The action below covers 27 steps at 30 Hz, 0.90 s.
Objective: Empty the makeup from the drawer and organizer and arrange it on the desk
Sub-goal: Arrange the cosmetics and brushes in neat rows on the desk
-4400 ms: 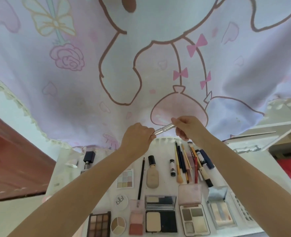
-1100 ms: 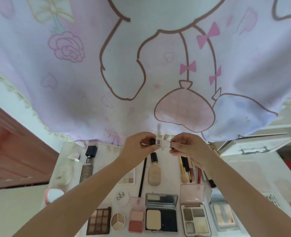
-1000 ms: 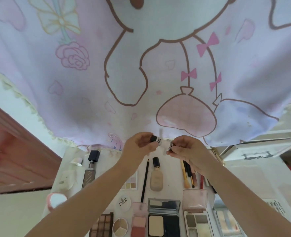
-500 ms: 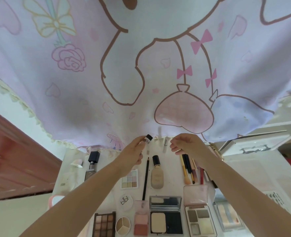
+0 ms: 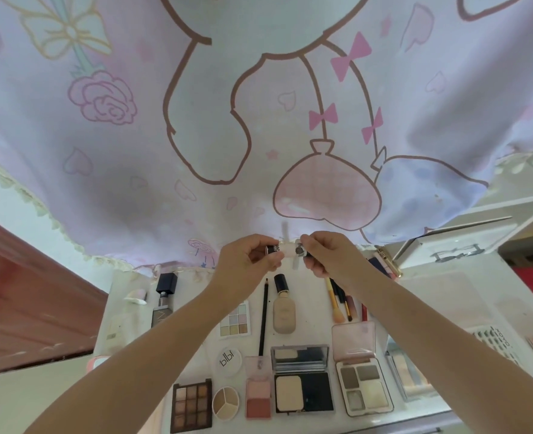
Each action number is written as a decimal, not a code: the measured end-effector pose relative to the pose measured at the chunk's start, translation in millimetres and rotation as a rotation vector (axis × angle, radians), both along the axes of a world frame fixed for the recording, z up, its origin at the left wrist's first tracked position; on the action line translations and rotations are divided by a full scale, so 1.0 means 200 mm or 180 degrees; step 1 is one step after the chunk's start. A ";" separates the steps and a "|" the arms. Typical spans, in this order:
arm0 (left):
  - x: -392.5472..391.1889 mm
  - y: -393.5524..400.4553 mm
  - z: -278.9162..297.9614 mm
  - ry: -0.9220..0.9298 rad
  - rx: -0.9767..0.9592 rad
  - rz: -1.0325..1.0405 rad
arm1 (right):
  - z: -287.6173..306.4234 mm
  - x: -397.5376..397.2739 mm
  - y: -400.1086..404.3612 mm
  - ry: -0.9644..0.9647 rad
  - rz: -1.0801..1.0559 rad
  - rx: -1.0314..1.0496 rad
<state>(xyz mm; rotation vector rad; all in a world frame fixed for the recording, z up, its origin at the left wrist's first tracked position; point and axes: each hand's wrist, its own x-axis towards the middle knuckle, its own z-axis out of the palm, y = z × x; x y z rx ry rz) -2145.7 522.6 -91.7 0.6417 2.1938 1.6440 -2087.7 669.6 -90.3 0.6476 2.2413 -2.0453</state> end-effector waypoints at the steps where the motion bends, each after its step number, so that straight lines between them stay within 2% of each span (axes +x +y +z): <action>1: 0.00 0.00 0.01 -0.0005 0.0043 0.0004 | 0.00 0.00 -0.01 0.0108 -0.0031 0.0142; 5: 0.02 0.02 0.01 -0.0042 0.0224 0.0002 | -0.02 0.03 -0.01 0.0410 -0.0153 0.0687; 6: 0.03 0.03 0.00 -0.0053 0.0269 0.0001 | -0.02 0.03 -0.01 0.0440 -0.0210 0.0642; 8: 0.04 0.04 -0.01 0.0073 0.0155 -0.0035 | -0.02 0.03 0.00 0.0327 -0.0299 0.0147; 10: 0.04 0.05 -0.03 0.0714 -0.0474 -0.0052 | 0.00 0.02 -0.03 -0.0052 -0.0317 -0.0239; 12: 0.04 0.07 -0.06 0.1540 -0.1091 -0.0136 | -0.01 0.00 -0.06 -0.0452 -0.0335 -0.0081; 15: 0.03 0.08 -0.07 0.1979 -0.1437 -0.0019 | -0.03 -0.02 -0.08 -0.0628 -0.0529 -0.0079; 18: 0.05 0.08 -0.06 0.1734 -0.1303 0.0136 | -0.04 -0.01 -0.09 -0.0331 -0.0660 0.0211; 21: 0.06 0.10 -0.07 0.1398 -0.1264 0.0189 | -0.07 0.03 -0.10 0.0500 -0.0411 0.1399; 23: 0.06 0.10 -0.07 0.0970 -0.1221 0.0145 | -0.08 0.05 -0.07 0.0953 -0.0188 0.1914; 25: 0.06 0.09 -0.05 0.0976 -0.1136 0.0138 | -0.08 0.03 -0.02 0.0890 0.0191 0.1966; 27: 0.04 0.07 -0.04 0.1108 -0.1070 0.0138 | -0.05 0.02 0.03 0.0399 0.0669 0.1396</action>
